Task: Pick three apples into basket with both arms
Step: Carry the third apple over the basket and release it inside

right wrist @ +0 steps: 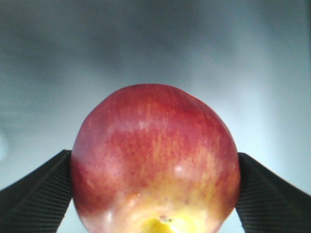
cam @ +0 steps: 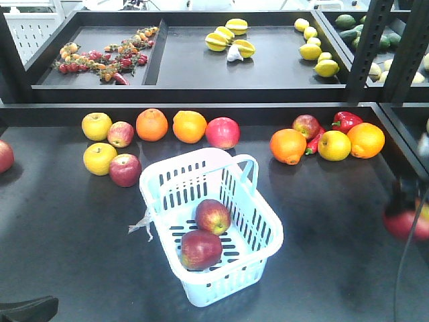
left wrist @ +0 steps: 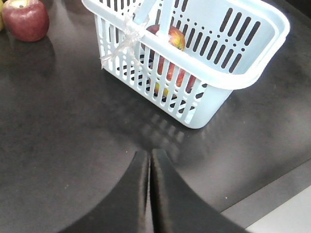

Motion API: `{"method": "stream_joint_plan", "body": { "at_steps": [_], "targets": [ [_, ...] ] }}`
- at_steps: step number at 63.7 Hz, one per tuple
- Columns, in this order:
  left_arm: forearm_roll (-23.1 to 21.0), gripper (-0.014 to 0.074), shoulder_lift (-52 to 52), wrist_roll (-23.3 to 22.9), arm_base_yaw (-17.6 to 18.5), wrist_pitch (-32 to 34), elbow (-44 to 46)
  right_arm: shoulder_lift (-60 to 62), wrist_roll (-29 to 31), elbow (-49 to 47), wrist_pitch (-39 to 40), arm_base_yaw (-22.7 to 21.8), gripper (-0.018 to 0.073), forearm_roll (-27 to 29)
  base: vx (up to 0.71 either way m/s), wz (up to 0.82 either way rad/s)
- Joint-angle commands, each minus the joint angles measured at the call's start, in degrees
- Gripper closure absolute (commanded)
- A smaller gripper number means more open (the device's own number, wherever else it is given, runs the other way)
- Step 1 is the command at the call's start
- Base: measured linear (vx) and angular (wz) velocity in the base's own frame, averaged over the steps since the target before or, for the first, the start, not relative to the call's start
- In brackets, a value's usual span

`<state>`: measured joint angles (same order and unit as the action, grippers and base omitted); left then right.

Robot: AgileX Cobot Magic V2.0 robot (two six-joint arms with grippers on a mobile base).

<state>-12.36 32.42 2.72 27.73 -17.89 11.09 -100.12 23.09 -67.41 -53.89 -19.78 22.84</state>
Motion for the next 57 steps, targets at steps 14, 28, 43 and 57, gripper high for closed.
{"method": "stream_joint_plan", "body": {
  "at_steps": [14,28,43,57],
  "targets": [
    [-0.85,0.0603,0.19,-0.47,0.09,3.70,1.47,10.73,14.51,-1.83,-10.72,3.83,0.0517,24.95,0.00,0.00],
    [-0.85,0.0603,0.19,-0.47,0.09,3.70,1.47,9.79,13.95,-1.83,-5.16,19.28,0.0517,25.22,0.00,0.00],
    [-0.85,0.0603,0.19,-0.47,0.09,3.70,1.47,4.67,13.20,-1.83,7.49,33.40,0.0515,25.22,0.00,0.00],
    [-0.85,0.0603,0.19,-0.47,0.09,3.70,1.47,-1.63,13.61,-2.09,15.86,38.88,0.0489,25.08,0.00,0.00]
  ]
}}
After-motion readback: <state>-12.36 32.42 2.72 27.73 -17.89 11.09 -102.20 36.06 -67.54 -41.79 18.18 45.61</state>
